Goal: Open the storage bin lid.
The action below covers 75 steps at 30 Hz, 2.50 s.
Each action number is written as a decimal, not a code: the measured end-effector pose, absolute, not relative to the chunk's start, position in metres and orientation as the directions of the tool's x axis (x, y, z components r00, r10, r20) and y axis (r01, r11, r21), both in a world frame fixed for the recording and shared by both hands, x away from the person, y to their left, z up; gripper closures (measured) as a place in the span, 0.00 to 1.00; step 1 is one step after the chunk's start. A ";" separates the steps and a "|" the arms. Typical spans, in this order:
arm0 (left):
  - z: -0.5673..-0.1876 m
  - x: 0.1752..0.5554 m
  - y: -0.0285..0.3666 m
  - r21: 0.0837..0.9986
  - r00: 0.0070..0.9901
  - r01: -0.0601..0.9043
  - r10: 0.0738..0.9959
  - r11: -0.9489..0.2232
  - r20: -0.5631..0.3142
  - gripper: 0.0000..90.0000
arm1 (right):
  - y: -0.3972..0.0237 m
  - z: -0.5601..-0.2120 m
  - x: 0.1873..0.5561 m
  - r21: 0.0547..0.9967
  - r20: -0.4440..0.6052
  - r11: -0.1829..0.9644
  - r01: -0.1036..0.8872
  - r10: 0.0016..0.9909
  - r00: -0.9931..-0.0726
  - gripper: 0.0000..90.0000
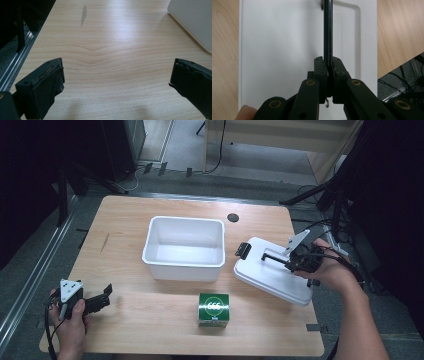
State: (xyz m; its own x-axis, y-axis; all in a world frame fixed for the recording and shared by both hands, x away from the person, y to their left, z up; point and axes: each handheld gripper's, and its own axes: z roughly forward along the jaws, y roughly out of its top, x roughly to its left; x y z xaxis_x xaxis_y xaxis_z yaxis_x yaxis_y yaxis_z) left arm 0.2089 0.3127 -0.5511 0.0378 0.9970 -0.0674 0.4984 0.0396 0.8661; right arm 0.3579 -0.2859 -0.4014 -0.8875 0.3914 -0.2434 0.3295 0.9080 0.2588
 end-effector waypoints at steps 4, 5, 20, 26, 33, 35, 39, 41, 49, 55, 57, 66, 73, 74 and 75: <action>-0.551 0.209 0.312 0.866 0.037 0.498 0.997 0.040 -0.067 0.00 | -0.288 -0.410 0.356 0.261 -0.239 0.905 0.337 0.399 -0.886 0.95; -0.551 0.209 0.312 0.866 0.037 0.498 0.997 0.039 -0.066 0.00 | -0.289 -0.413 0.356 0.259 -0.236 0.905 0.338 0.399 -0.886 0.95; -0.551 0.209 0.313 0.866 0.037 0.498 0.997 0.040 -0.067 0.00 | -0.291 -0.444 0.354 0.246 -0.235 0.897 0.366 0.422 -0.876 0.95; -0.551 0.209 0.313 0.866 0.037 0.499 0.997 0.041 -0.068 0.00 | -0.293 -0.461 0.352 0.282 -0.236 0.878 0.386 0.454 -0.859 0.95; -0.551 0.209 0.313 0.866 0.036 0.499 0.997 0.042 -0.069 0.00 | -0.291 -0.465 0.350 0.290 -0.255 0.878 0.382 0.455 -0.853 0.94; -0.551 0.209 0.313 0.866 0.036 0.499 0.997 0.042 -0.069 0.00 | -0.290 -0.465 0.349 0.287 -0.251 0.876 0.388 0.459 -0.852 0.93; -0.551 0.209 0.313 0.866 0.036 0.499 0.997 0.042 -0.070 0.00 | -0.290 -0.464 0.348 0.301 -0.251 0.869 0.392 0.469 -0.847 0.77; -0.551 0.209 0.313 0.866 0.036 0.499 0.997 0.043 -0.070 0.00 | -0.290 -0.461 0.348 0.315 -0.250 0.862 0.398 0.480 -0.841 0.63; -0.551 0.209 0.313 0.866 0.036 0.499 0.997 0.042 -0.070 0.00 | -0.284 -0.451 0.340 0.321 -0.221 0.853 0.411 0.490 -0.843 0.22; -0.551 0.209 0.313 0.866 0.036 0.499 0.997 0.041 -0.068 0.00 | -0.276 -0.444 0.335 0.316 -0.187 0.859 0.402 0.472 -0.862 0.06; -0.551 0.209 0.313 0.866 0.037 0.499 0.997 0.040 -0.068 0.00 | -0.268 -0.438 0.332 0.308 -0.116 0.864 0.399 0.450 -0.885 0.00; -0.551 0.209 0.313 0.865 0.037 0.500 0.997 0.043 -0.071 0.00 | -0.244 -0.424 0.323 0.302 -0.173 0.897 0.323 0.385 -0.907 0.00; -0.551 0.209 0.313 0.865 0.037 0.500 0.997 0.043 -0.071 0.00 | -0.226 -0.416 0.321 0.317 -0.167 0.903 0.289 0.353 -0.921 0.00; -0.551 0.209 0.313 0.865 0.037 0.500 0.997 0.043 -0.071 0.00 | -0.222 -0.416 0.320 0.315 -0.168 0.906 0.283 0.347 -0.923 0.00; -0.551 0.209 0.313 0.865 0.037 0.501 0.997 0.043 -0.072 0.00 | -0.220 -0.416 0.320 0.317 -0.169 0.909 0.273 0.337 -0.926 0.00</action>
State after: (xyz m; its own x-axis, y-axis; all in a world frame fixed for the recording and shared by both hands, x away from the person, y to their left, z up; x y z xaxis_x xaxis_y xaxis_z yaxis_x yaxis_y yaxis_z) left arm 0.2088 0.3133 -0.5511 0.0372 0.9967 -0.0716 0.5005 0.0434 0.8646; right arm 0.3198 -0.2199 -0.4156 -0.9263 0.3368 -0.1689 0.2726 0.9086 0.3166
